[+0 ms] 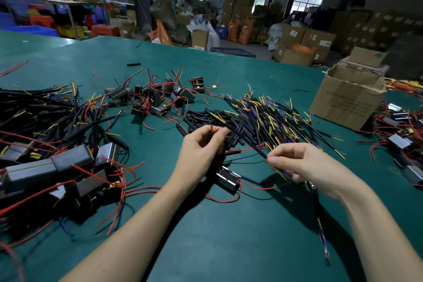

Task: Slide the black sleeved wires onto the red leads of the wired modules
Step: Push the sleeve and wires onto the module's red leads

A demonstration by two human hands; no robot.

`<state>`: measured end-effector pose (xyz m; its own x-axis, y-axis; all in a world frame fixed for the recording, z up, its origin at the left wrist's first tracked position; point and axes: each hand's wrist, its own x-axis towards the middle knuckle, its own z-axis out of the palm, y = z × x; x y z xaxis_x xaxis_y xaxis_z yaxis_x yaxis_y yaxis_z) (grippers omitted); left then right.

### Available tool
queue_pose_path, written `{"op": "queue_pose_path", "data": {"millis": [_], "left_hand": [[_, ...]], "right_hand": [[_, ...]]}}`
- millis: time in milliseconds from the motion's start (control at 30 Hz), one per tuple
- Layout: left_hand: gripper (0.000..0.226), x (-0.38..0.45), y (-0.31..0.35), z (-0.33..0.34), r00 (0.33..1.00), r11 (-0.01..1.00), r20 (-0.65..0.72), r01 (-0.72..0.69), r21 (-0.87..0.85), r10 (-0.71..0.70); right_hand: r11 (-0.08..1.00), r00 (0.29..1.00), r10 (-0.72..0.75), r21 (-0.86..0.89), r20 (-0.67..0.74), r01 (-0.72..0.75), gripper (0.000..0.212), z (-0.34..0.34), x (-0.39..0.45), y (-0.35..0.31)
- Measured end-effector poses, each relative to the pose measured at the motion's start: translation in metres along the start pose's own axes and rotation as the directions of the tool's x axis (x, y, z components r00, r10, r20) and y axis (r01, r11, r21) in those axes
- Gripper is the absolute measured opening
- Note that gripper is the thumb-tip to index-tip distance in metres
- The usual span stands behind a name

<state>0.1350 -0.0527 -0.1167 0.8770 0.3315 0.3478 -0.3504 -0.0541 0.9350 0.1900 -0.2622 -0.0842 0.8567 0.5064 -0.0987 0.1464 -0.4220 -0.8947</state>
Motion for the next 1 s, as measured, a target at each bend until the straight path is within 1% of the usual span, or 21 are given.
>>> {"op": "queue_pose_path", "data": {"millis": [100,233,333,367,433,533,600,700,800,867,933,967,1000], "left_hand": [[0.011,0.001,0.001,0.0,1.0,0.999,-0.012,0.008,-0.038,-0.008],[0.011,0.003,0.0,-0.001,0.999,0.994,-0.039,0.031,-0.104,-0.035],[0.012,0.002,0.0,0.0,0.999,0.995,-0.012,0.039,-0.096,-0.04],[0.014,0.002,0.0,0.0,0.999,0.995,0.003,0.042,-0.091,-0.042],[0.016,0.001,0.0,0.002,0.998,0.995,0.036,0.051,-0.091,-0.048],[0.018,-0.001,0.001,0.003,0.996,0.995,0.085,0.037,-0.088,-0.029],[0.019,-0.002,0.001,0.001,0.995,0.994,0.095,0.032,-0.1,-0.023],[0.02,0.0,0.001,-0.001,0.994,0.991,0.098,0.057,-0.117,-0.045],[0.02,0.0,0.0,0.0,0.989,0.989,0.117,0.099,-0.106,-0.086],[0.019,0.0,0.0,0.0,0.986,0.99,0.131,0.118,-0.08,-0.107],[0.014,-0.001,0.0,-0.001,0.981,0.993,0.164,0.112,-0.022,-0.107],[0.012,-0.002,0.0,-0.001,0.979,0.995,0.178,0.105,-0.002,-0.103],[0.011,-0.002,0.0,-0.001,0.979,0.995,0.179,0.098,-0.002,-0.096]], "right_hand": [[0.995,1.0,0.0,-0.101,0.003,0.0,0.009,-0.002,-0.002,-0.001],[0.99,1.0,0.026,-0.14,0.011,-0.024,0.01,-0.003,-0.004,-0.001],[0.979,0.999,0.036,-0.2,0.004,-0.035,0.006,0.003,-0.002,-0.003],[0.98,1.0,0.011,-0.201,-0.023,-0.016,0.004,0.007,0.0,-0.004],[0.981,0.984,-0.113,-0.173,-0.135,0.089,0.002,0.019,0.006,-0.008],[0.938,0.903,-0.339,-0.174,-0.263,0.301,0.005,0.049,0.012,-0.018],[0.906,0.85,-0.422,-0.17,-0.315,0.387,0.014,0.067,0.014,-0.022],[0.897,0.807,-0.425,-0.069,-0.411,0.438,0.015,0.076,0.015,-0.021],[0.895,0.8,-0.386,0.024,-0.459,0.445,0.012,0.078,0.016,-0.019],[0.886,0.797,-0.352,0.099,-0.49,0.452,0.014,0.082,0.018,-0.019],[0.846,0.781,-0.293,0.232,-0.551,0.48,0.016,0.082,0.019,-0.022],[0.827,0.776,-0.276,0.27,-0.567,0.492,0.016,0.078,0.02,-0.024],[0.827,0.778,-0.285,0.267,-0.561,0.495,0.016,0.075,0.02,-0.025]]}}
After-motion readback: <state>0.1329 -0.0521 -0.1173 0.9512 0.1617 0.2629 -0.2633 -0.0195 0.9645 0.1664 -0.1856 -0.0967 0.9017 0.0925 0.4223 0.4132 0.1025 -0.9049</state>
